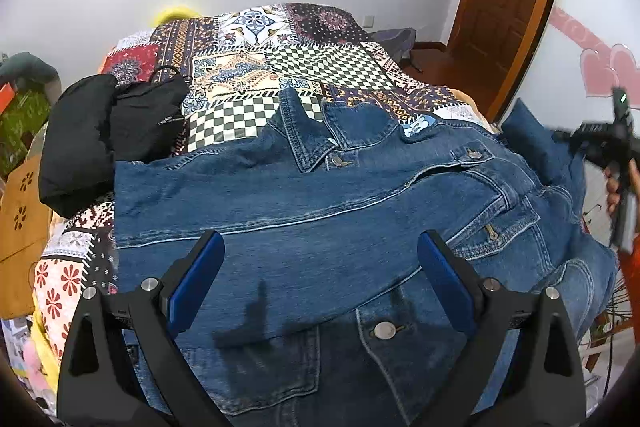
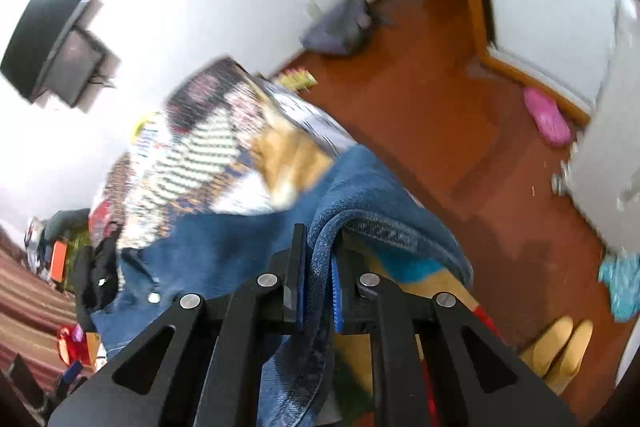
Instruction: Fold large clothes
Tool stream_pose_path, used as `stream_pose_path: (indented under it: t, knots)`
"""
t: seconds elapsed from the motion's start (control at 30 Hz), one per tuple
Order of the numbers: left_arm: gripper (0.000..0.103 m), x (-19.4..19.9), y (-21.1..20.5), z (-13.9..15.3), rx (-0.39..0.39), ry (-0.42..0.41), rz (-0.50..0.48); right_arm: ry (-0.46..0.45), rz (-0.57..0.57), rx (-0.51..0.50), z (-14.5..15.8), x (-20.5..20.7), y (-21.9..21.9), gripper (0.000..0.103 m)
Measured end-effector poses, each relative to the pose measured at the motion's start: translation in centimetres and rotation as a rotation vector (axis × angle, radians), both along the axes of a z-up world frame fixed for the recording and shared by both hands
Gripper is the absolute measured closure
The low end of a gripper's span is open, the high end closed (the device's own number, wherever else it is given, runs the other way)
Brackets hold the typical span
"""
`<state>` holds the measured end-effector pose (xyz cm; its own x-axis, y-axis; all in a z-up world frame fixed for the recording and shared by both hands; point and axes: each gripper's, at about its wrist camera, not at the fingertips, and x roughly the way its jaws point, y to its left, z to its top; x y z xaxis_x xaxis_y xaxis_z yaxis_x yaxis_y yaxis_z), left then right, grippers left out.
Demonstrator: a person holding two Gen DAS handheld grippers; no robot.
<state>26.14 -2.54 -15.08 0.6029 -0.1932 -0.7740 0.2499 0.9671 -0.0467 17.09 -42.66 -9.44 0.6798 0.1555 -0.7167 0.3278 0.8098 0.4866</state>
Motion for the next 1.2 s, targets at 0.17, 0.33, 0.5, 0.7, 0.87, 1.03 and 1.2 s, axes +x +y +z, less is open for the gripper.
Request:
stream_pose_path:
  t: [0.17, 0.33, 0.5, 0.7, 0.87, 1.03, 1.2]
  knots:
    - [0.005, -0.6, 1.4, -0.2, -0.019, -0.001, 0.012, -0.16, 0.11, -0.11, 7.3, -0.9, 4.6, 0.094]
    - [0.005, -1.3, 3.1, -0.5, -0.049, 0.003, 0.022, -0.264, 0.285, -0.143, 11.7, -1.3, 11.7, 0.094]
    - [0.005, -2.1, 4.8, -0.2, -0.048, -0.014, 0.041, -0.228, 0.502, -0.209, 9.9, -0.4, 19.9, 0.094]
    - [0.005, -3.5, 7.3, -0.3, -0.054, -0.008, 0.095, 0.056, 0.702, -0.131, 1.1, 1.4, 26.0, 0.093]
    - [0.005, -4.5, 8.0, -0.6, -0.036, -0.002, 0.11, 0.171, 0.779, -0.225, -1.9, 1.1, 28.4, 0.081]
    - [0.005, -4.3, 7.0, -0.5, -0.016, 0.006, 0.097, 0.184, 0.811, -0.221, -1.1, -0.1, 27.6, 0.067]
    - [0.005, -3.8, 4.6, 1.6, -0.005, -0.039, 0.047, 0.132, 0.791, -0.2, 1.5, -0.7, 26.7, 0.067]
